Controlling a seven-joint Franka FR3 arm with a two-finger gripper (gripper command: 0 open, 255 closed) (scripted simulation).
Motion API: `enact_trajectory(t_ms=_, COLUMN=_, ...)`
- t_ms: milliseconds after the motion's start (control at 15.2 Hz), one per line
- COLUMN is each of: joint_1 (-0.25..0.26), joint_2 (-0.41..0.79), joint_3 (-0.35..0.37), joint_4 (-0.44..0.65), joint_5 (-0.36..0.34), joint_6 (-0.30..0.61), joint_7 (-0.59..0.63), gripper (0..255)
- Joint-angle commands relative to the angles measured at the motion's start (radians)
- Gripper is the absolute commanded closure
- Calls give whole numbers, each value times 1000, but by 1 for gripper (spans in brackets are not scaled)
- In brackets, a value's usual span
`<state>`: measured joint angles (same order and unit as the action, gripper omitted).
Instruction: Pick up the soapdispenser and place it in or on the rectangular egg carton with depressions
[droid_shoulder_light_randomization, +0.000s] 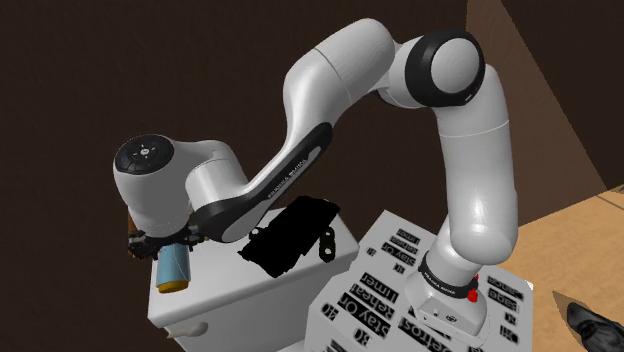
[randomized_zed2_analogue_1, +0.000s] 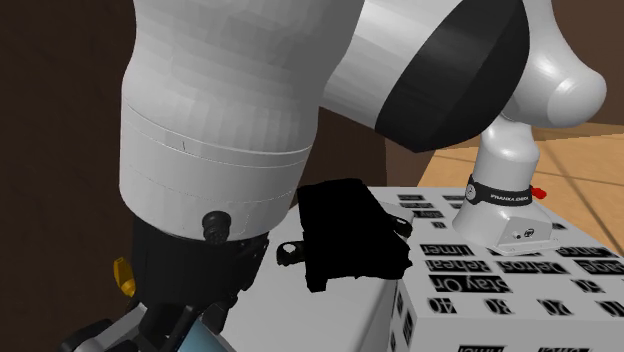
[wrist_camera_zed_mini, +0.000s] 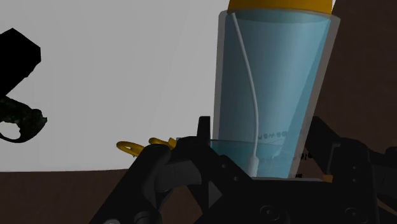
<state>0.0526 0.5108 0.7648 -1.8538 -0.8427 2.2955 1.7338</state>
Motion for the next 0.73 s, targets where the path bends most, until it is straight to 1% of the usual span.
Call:
enact_trajectory(t_ms=0, joint_1=-4, joint_2=-6, joint_3=6, joint_4=2, joint_5=10, joint_6=-9, joint_7=-9, gripper=255)
enact_trajectory(t_ms=660, joint_1=-42, joint_2=-79, joint_3=62, joint_4=34, joint_5=102, joint_6=-83, joint_7=-86, gripper=255)
